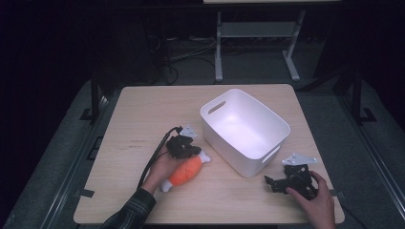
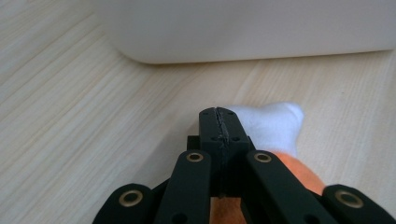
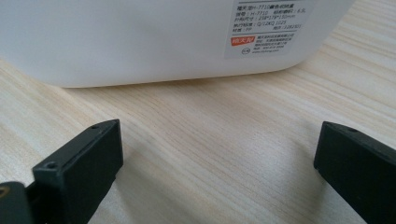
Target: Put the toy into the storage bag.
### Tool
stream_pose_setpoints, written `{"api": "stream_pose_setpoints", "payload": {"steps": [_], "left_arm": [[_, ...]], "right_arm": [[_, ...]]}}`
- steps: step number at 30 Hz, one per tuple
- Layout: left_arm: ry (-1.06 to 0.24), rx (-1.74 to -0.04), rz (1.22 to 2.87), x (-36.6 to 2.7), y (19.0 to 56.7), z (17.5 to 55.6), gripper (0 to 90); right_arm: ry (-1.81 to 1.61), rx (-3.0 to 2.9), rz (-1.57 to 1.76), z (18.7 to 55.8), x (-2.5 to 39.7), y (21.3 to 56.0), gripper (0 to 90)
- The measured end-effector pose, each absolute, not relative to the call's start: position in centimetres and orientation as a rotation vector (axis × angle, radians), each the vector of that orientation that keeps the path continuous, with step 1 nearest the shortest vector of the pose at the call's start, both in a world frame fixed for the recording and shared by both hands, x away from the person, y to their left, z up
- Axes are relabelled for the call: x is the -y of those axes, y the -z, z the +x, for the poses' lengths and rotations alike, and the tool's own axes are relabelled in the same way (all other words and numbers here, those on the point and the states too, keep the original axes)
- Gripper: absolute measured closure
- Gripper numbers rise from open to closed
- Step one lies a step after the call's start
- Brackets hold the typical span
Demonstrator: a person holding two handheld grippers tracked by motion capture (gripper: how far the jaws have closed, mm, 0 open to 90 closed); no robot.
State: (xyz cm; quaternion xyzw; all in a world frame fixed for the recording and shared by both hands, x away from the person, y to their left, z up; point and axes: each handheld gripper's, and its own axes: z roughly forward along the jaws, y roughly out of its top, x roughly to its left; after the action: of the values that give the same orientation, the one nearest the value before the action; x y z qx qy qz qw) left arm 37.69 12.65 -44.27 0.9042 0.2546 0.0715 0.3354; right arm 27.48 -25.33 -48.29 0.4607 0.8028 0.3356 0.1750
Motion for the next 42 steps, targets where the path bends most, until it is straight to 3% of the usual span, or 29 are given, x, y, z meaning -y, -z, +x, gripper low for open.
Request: {"api": "stream_pose_setpoints", "payload": {"steps": [9, 14, 29, 33, 42], "left_arm": [[-0.170, -0.673, 2.330, -13.3, 43.1, 37.4, 89.4], [-0.161, -0.691, 2.315, -14.0, 42.3, 37.1, 83.1], [-0.124, -0.745, 2.327, -16.1, 41.1, 36.5, 34.2], [-0.111, -0.754, 2.340, -16.5, 40.9, 36.3, 17.2], [-0.096, -0.739, 2.371, -17.3, 40.3, 35.4, 13.3]], "right_arm": [[-0.951, -2.275, 1.305, 27.5, 25.3, 48.3, 0.7], [-0.951, -2.275, 1.305, 27.5, 25.3, 48.3, 0.7], [-0.951, -2.275, 1.305, 27.5, 25.3, 48.3, 0.7], [-0.951, -2.275, 1.305, 27.5, 25.3, 48.3, 0.7], [-0.951, -2.275, 1.305, 27.5, 25.3, 48.3, 0.7]]}}
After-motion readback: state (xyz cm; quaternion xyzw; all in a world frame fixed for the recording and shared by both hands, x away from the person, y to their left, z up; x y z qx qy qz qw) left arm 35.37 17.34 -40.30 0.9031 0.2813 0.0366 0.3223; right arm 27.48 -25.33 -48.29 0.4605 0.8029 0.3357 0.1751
